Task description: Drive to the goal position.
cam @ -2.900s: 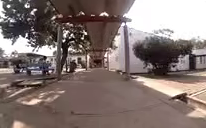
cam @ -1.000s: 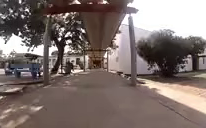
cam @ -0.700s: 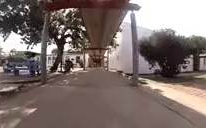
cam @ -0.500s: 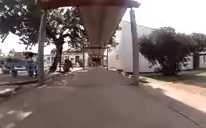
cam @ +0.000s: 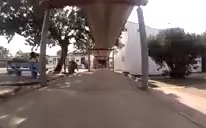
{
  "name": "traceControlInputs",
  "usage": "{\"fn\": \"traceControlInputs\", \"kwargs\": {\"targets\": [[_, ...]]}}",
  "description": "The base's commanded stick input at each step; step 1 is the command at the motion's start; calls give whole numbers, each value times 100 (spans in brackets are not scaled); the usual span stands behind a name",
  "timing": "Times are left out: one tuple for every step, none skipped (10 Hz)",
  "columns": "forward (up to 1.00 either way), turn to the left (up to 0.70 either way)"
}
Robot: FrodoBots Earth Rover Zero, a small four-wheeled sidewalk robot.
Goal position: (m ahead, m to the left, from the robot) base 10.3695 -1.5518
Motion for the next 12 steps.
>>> {"fn": "traceControlInputs", "kwargs": {"targets": [[50, 0], [50, 0], [50, 0], [50, 0], [50, 0], [50, 0], [50, 0], [50, 0], [50, 0], [50, 0], [50, 0], [50, 0]]}}
